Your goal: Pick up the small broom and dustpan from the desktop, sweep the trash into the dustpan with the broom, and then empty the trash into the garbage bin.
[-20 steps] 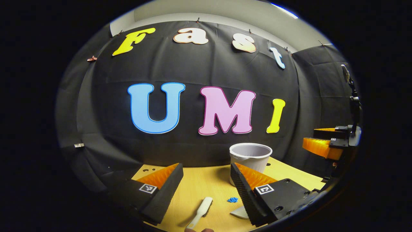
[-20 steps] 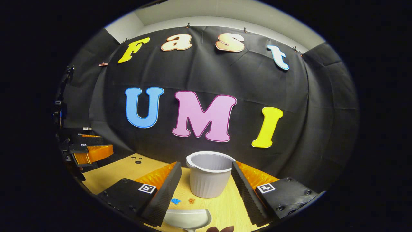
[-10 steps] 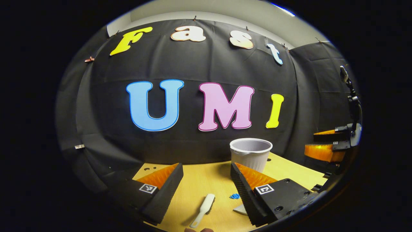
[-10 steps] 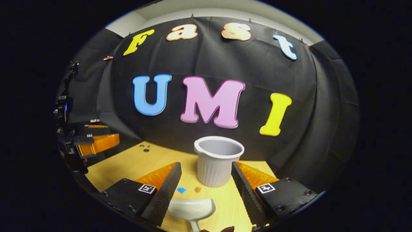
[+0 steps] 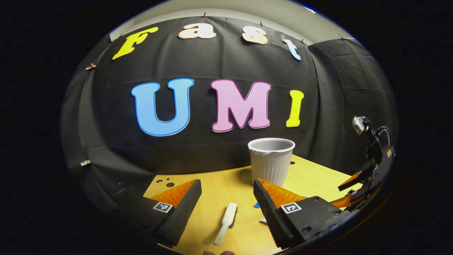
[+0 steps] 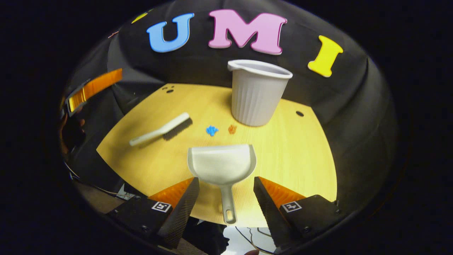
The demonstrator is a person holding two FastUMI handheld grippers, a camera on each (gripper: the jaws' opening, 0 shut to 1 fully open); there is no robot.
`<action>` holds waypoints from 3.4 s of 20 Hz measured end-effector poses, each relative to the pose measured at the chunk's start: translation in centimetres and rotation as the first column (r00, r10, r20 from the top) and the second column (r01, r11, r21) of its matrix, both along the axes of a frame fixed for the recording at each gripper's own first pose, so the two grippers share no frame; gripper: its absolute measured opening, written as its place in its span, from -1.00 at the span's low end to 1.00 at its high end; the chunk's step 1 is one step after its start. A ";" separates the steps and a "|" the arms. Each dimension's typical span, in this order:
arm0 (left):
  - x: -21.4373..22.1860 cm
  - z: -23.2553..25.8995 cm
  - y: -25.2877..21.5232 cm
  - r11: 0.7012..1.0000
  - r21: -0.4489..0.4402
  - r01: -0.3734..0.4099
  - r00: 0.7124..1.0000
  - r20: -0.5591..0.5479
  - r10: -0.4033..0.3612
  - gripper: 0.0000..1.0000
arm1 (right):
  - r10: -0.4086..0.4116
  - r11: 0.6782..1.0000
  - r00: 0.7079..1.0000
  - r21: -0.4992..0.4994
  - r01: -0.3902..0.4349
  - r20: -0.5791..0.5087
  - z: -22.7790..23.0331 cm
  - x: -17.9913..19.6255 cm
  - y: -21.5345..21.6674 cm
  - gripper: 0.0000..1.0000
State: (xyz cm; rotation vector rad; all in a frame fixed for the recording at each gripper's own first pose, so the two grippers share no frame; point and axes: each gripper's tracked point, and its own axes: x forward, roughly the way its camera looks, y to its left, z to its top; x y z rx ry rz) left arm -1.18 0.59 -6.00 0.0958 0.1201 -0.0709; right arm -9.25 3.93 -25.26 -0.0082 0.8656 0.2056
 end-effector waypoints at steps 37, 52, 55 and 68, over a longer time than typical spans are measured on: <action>2.7 -23.0 4.2 0.998 0.019 0.062 0.731 -0.682 -0.033 0.91 | 0.035 0.999 0.976 -0.001 -0.036 -0.217 -9.1 1.1 -1.1 -0.22; 6.7 -32.0 3.5 0.992 0.089 0.086 0.496 -0.868 0.034 0.34 | -0.037 0.999 0.969 0.013 0.041 -0.242 -9.3 -0.9 -4.2 -0.26; 7.0 -32.3 3.1 0.993 0.085 0.081 0.492 -0.870 0.034 0.03 | -0.028 0.999 0.968 0.011 0.031 -0.249 -9.4 -1.0 -4.4 -0.27; 12.9 -28.6 -0.3 0.970 0.179 0.162 0.597 -0.801 0.048 -0.49 | 0.216 0.968 0.882 -0.027 -0.250 -0.418 -9.7 0.1 -5.0 -0.26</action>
